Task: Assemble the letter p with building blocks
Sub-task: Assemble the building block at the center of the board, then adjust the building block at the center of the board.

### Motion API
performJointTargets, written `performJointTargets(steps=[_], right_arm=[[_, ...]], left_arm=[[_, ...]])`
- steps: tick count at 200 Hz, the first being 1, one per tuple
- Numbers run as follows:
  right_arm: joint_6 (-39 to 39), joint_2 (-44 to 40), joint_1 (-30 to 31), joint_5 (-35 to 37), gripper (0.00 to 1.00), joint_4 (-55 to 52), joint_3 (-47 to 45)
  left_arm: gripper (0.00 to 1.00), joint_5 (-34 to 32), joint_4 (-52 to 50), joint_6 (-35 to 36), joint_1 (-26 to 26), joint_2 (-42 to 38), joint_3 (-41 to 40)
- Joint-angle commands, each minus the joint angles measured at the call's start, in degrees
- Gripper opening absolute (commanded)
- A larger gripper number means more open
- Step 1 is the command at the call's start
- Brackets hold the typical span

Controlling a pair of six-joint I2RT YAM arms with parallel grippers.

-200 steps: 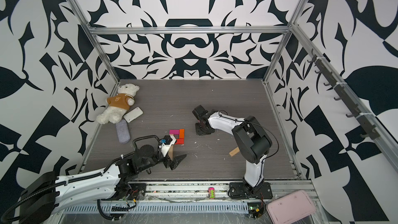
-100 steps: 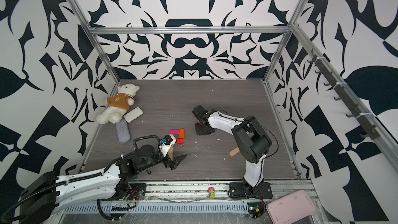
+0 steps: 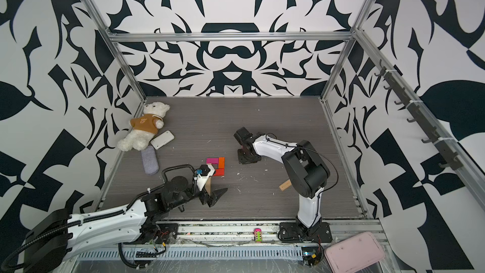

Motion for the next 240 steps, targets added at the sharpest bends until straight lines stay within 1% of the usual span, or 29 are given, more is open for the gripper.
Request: performJointTargets(steps=[1,44,123,163,191,205,223,240], right_arm=[[-0.8,-0.6,-0.2,0.3,0.31,-1.1,2.5],[-1.2,-1.6,-0.2,1.0,0.32,-2.7,3.8],[-0.6,-6.1,-0.2,-0.5,0.36,-2.2,1.8],[-1.0,-10.0,-3.7,-4.9,0.36,-0.4,1.7],[-0.8,-11.6,-8.5,-8.3,0.37,2.1,0.5],[-0.7,-12.0,-11.5,-10.8,0.37,3.3,-0.3],[-0.8,-12.3,-15.2,-14.0,0.38,5.0,-1.7],[-0.6,-12.5,-18.7,-18.2,0.40,8.3,-4.2]], left_arm=[[0.99,0.5,-0.8,0.1,-0.1,0.1,1.5],[0.99,0.6,-0.9,0.1,-0.1,0.2,1.6],[0.99,0.6,-1.1,0.1,-0.1,0.1,1.6],[0.99,-0.1,-2.8,-0.8,-0.1,-1.3,2.1],[0.99,0.1,-5.3,-2.8,0.0,-3.6,3.0],[0.99,0.3,-5.2,-5.8,1.7,-4.6,3.1],[0.99,5.0,-8.5,-10.5,6.2,-5.0,5.9],[0.99,9.4,-13.7,-14.8,10.8,-2.1,11.4]])
